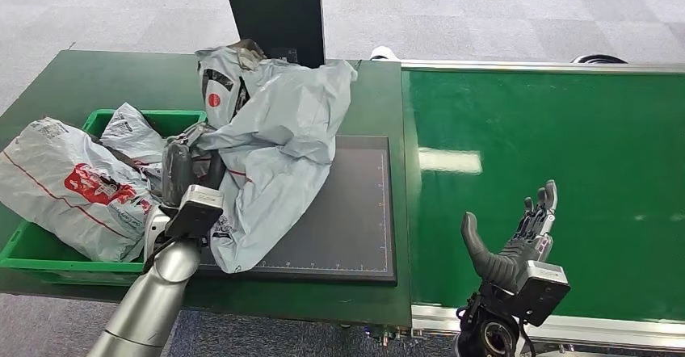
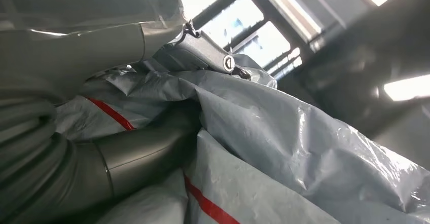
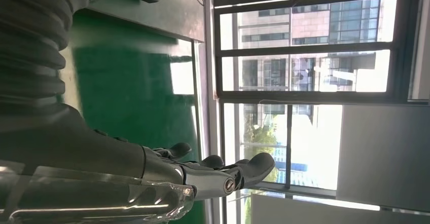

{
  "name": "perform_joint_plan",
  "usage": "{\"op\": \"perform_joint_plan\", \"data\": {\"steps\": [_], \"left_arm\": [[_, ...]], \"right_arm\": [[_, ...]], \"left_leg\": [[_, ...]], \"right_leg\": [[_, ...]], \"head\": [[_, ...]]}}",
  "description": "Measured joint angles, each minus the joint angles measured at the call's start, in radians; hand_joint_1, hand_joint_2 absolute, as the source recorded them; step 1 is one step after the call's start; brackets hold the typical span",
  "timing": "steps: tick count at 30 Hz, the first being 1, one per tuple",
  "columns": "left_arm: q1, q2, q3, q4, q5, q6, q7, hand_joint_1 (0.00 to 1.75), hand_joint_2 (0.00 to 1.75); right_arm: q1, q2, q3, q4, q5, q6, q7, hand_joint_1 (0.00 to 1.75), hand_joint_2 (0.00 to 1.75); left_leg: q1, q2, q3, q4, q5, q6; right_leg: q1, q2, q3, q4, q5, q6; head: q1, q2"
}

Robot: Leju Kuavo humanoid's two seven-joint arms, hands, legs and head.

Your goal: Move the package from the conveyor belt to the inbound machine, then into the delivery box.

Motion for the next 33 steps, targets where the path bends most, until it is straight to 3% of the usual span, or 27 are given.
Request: {"op": "perform_joint_plan", "data": {"steps": [9, 21, 28, 33], "left_arm": [[0.082, 0.026, 0.157, -0.149, 0.063, 0.028, -0.013, 1.75, 1.75], [0.182, 0.063, 0.47, -0.248, 0.146, 0.096, -0.074, 1.75, 1.75], [0.151, 0.106, 0.594, -0.185, 0.065, 0.068, -0.019, 1.75, 1.75], [0.064, 0.136, 0.616, -0.05, -0.06, 0.032, 0.037, 1.75, 1.75]], "right_arm": [[0.035, -0.001, -0.013, -0.019, -0.009, -0.004, 0.0, 0.0, 1.75], [0.041, -0.001, -0.031, -0.023, -0.01, 0.022, 0.0, 0.0, 1.75], [0.037, -0.001, -0.035, -0.022, -0.013, 0.023, 0.0, 0.0, 1.75], [0.032, -0.001, -0.034, -0.018, -0.013, 0.026, 0.0, 0.0, 1.75]], "left_leg": [[0.0, 0.0, 0.0, 0.0, 0.0, 0.0], [0.0, 0.002, -0.001, 0.0, 0.0, 0.0], [0.0, 0.002, 0.0, 0.0, 0.0, 0.0], [0.001, 0.001, 0.0, 0.0, 0.0, 0.0]], "right_leg": [[0.0, 0.0, 0.0, 0.0, 0.0, 0.0], [0.0, 0.0, -0.001, 0.0, -0.001, 0.0], [0.001, 0.0, -0.001, 0.0, -0.001, -0.001], [0.001, 0.0, -0.001, 0.0, 0.0, -0.001]], "head": [[0.0, 0.0], [0.0, 0.0], [0.0, 0.0], [0.0, 0.0]]}}
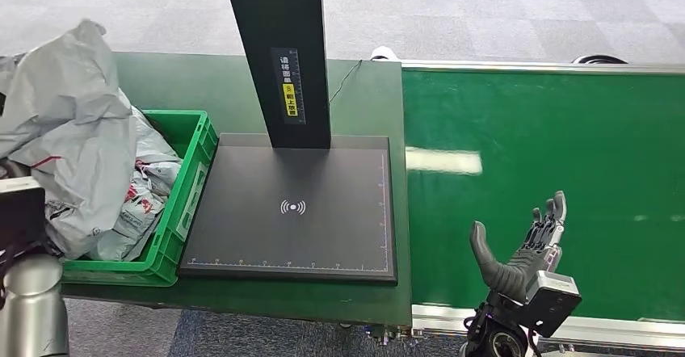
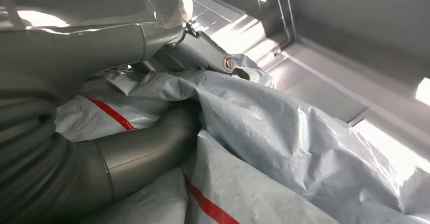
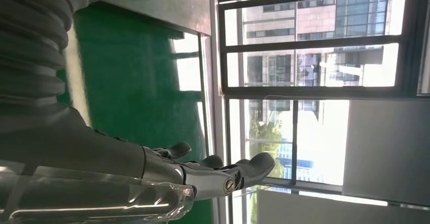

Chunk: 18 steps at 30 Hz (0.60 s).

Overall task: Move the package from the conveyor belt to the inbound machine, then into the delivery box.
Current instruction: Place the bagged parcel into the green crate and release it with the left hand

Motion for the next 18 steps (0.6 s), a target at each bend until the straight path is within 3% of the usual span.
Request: {"op": "perform_joint_plan", "data": {"steps": [10, 18], "left_arm": [[-0.348, 0.059, -0.072, 0.437, -0.253, -0.017, 0.129, 1.74, 1.75], [-0.483, 0.076, -0.123, 0.677, -0.328, -0.016, 0.193, 1.75, 1.75]], "right_arm": [[-0.02, 0.002, 0.006, 0.018, 0.008, 0.008, 0.0, 0.0, 1.75], [-0.025, 0.004, 0.007, 0.03, 0.017, 0.011, 0.0, 0.0, 1.75]], "left_leg": [[0.0, -0.001, 0.0, 0.0, 0.001, 0.0], [0.0, -0.001, 0.0, 0.0, 0.001, -0.001]], "right_leg": [[0.0, 0.0, 0.0, 0.0, 0.001, 0.0], [0.0, 0.0, 0.0, 0.0, 0.001, 0.0]], "head": [[0.0, 0.0], [0.0, 0.0]]}}
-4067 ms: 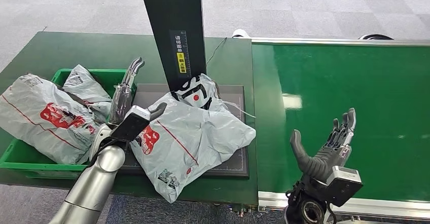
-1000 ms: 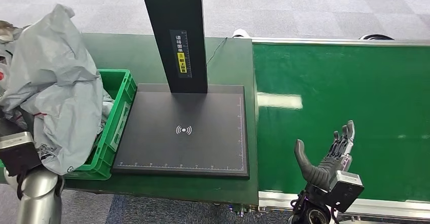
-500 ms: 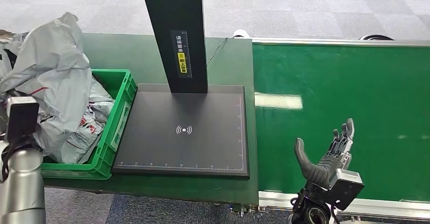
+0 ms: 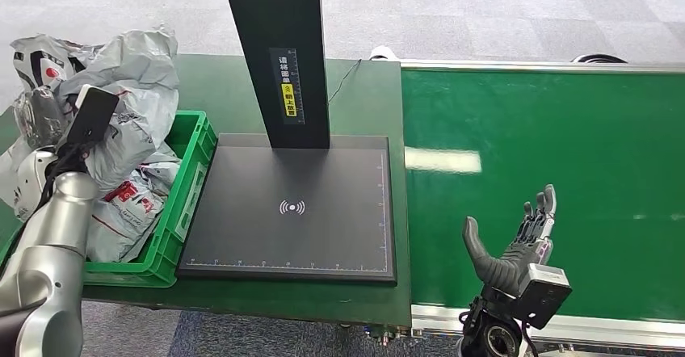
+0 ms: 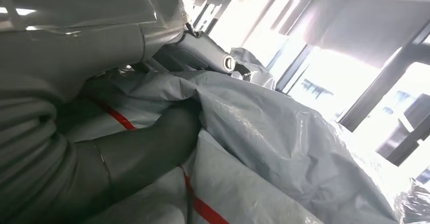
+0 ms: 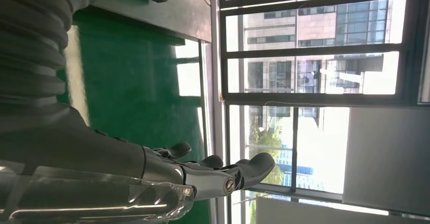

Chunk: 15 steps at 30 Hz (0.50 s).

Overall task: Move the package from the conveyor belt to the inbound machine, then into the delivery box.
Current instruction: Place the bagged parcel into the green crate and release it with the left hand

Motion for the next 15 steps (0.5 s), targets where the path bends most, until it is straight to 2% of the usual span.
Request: {"op": "perform_joint_plan", "data": {"steps": [7, 8, 9, 12, 13, 15], "left_arm": [[-0.024, 0.017, -0.007, 0.086, -0.021, -0.02, 0.018, 1.71, 1.75], [-0.024, 0.021, -0.007, 0.095, -0.028, -0.032, 0.024, 1.69, 1.75], [-0.023, 0.026, -0.007, 0.102, -0.033, -0.046, 0.03, 1.58, 1.75], [-0.008, 0.039, -0.006, 0.114, -0.037, -0.079, 0.033, 0.38, 1.75], [0.002, 0.043, -0.005, 0.114, -0.034, -0.086, 0.03, 0.06, 1.75], [0.028, 0.049, 0.0, 0.109, -0.026, -0.097, 0.019, 0.0, 1.75]], "right_arm": [[0.001, 0.0, 0.0, 0.002, 0.0, -0.001, 0.0, 0.0, 1.75], [0.001, 0.0, 0.0, 0.002, 0.0, -0.002, 0.0, 0.0, 1.75], [0.003, 0.0, 0.0, 0.002, 0.0, -0.004, 0.0, 0.0, 1.75], [0.008, 0.0, -0.001, 0.001, -0.001, -0.008, 0.0, 0.0, 1.75], [0.01, -0.001, -0.001, 0.001, -0.002, -0.009, 0.0, 0.0, 1.75], [0.014, -0.002, -0.001, 0.001, -0.002, -0.011, 0.0, 0.0, 1.75]], "left_leg": [[0.0, 0.001, 0.0, 0.0, 0.0, 0.0], [0.0, 0.001, 0.0, 0.0, 0.0, 0.0], [0.0, 0.001, 0.0, 0.0, 0.0, 0.0], [0.0, 0.002, 0.0, 0.0, 0.0, 0.0], [0.0, 0.002, 0.0, 0.0, 0.0, 0.0], [0.0, 0.002, 0.0, 0.0, 0.0, 0.0]], "right_leg": [[0.0, 0.0, 0.0, 0.0, 0.0, 0.0], [0.0, 0.001, 0.0, 0.0, 0.0, 0.0], [0.0, 0.001, 0.0, 0.0, 0.0, 0.0], [0.0, 0.001, 0.0, 0.0, 0.0, 0.0], [0.0, 0.001, 0.0, 0.0, 0.0, 0.0], [0.0, 0.002, 0.0, 0.0, 0.0, 0.0]], "head": [[0.0, 0.0], [0.0, 0.0], [0.0, 0.0], [0.0, 0.0], [0.0, 0.0], [0.0, 0.0]]}}
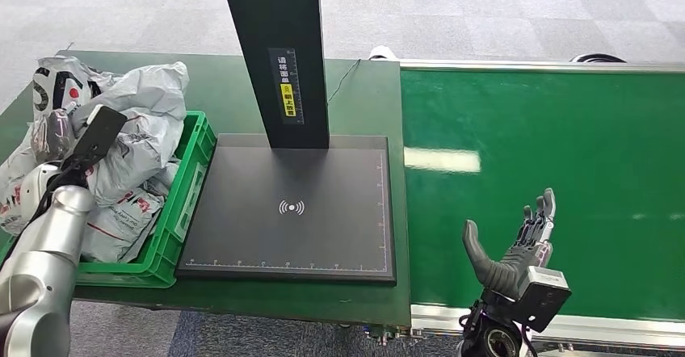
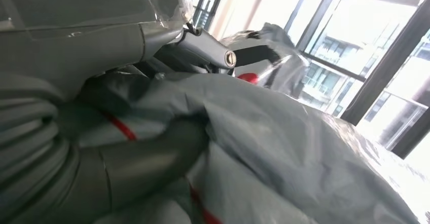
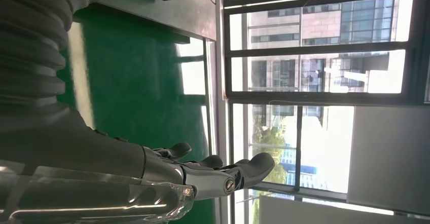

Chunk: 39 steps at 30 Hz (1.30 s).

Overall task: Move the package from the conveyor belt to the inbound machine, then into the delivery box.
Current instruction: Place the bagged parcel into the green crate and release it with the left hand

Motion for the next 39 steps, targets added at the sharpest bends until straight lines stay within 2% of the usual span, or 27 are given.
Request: {"op": "perform_joint_plan", "data": {"steps": [8, 14, 24, 28, 35, 39], "left_arm": [[0.087, 0.012, 0.044, -0.082, 0.091, -0.068, -0.077, 0.0, 1.75], [0.164, 0.007, 0.091, -0.197, 0.203, -0.125, -0.143, 0.0, 1.75], [0.357, -0.065, 0.193, -0.51, 0.44, -0.126, -0.252, 0.0, 1.75], [0.415, -0.09, 0.213, -0.613, 0.467, -0.136, -0.262, 0.0, 1.75], [0.451, -0.123, 0.207, -0.716, 0.45, -0.145, -0.251, 0.0, 1.75], [0.463, -0.148, 0.193, -0.783, 0.538, -0.127, -0.299, 0.0, 1.75]], "right_arm": [[0.005, -0.002, -0.003, 0.0, -0.001, -0.003, 0.0, 0.0, 1.75], [0.009, -0.002, -0.006, -0.004, -0.001, -0.01, 0.0, 0.0, 1.75], [0.021, -0.002, -0.007, -0.011, -0.001, -0.023, 0.0, 0.0, 1.75], [0.021, -0.002, -0.007, -0.011, -0.002, -0.027, 0.0, 0.0, 1.75], [0.02, -0.002, -0.005, -0.011, -0.003, -0.028, 0.0, 0.0, 1.75], [0.017, -0.002, -0.003, -0.011, -0.003, -0.03, 0.0, 0.0, 1.75]], "left_leg": [[0.0, 0.0, 0.0, 0.0, 0.0, 0.0], [0.0, 0.001, 0.0, 0.0, 0.0, 0.0], [0.0, 0.001, 0.0, 0.0, -0.001, -0.001], [0.0, 0.0, 0.0, 0.0, -0.001, -0.001], [0.0, 0.0, 0.0, 0.0, -0.001, -0.001], [0.0, 0.0, 0.0, 0.0, -0.001, -0.001]], "right_leg": [[0.0, 0.0, 0.0, 0.0, 0.0, 0.0], [0.0, 0.001, 0.0, 0.0, 0.0, 0.0], [0.0, 0.001, -0.001, 0.0, 0.0, 0.0], [0.0, 0.001, -0.001, 0.0, 0.0, 0.0], [0.0, 0.001, 0.0, 0.0, 0.0, 0.0], [0.0, 0.001, 0.0, 0.0, 0.0, 0.0]], "head": [[0.0, 0.0], [0.0, 0.0], [0.0, 0.0], [0.0, 0.0], [0.0, 0.0], [0.0, 0.0]]}}
